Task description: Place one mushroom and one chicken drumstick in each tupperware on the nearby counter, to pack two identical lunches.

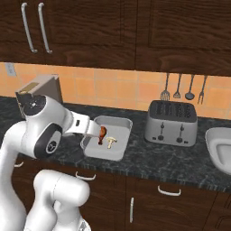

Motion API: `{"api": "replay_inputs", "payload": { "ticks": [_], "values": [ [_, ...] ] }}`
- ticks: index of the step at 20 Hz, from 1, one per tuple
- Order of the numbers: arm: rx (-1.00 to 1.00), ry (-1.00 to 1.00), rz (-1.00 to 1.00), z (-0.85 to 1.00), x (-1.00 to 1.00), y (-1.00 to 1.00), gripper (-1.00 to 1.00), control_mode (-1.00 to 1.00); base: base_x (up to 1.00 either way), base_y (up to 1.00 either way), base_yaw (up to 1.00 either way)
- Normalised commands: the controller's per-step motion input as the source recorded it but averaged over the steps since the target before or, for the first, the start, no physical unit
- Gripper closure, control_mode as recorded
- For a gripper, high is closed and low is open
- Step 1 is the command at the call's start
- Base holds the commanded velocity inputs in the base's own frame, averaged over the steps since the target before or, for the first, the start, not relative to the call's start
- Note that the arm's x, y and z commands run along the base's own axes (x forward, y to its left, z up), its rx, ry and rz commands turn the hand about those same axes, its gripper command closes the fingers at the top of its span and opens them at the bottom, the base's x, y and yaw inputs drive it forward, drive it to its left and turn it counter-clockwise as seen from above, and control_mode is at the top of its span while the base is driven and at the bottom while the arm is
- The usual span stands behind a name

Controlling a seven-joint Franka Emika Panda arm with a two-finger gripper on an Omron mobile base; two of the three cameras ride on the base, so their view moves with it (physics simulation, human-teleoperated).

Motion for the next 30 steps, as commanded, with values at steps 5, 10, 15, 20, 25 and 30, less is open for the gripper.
{"api": "replay_inputs", "payload": {
  "ticks": [5, 10, 15, 20, 25, 30],
  "values": [
    [0.00, 0.00, -0.02, 0.22, -0.37, 0.00, -1.00, 1.00, -0.57, -0.16, 0.00],
    [0.00, 0.00, 0.00, 0.00, 0.00, 0.00, -1.00, 1.00, -1.00, -0.53, 0.00],
    [0.00, 0.00, 0.00, 0.00, 0.00, 0.00, -1.00, 1.00, -0.94, -0.71, -0.05],
    [0.00, 0.00, 0.00, 0.00, 0.00, 0.00, -1.00, 1.00, -0.27, -1.00, 0.00],
    [0.00, 0.00, 0.00, 0.00, 0.00, 0.00, -1.00, 1.00, -0.18, -1.00, 0.00],
    [0.00, 0.00, 0.00, 0.00, 0.00, 0.00, -1.00, 1.00, -0.04, -1.00, 0.00]
  ]
}}
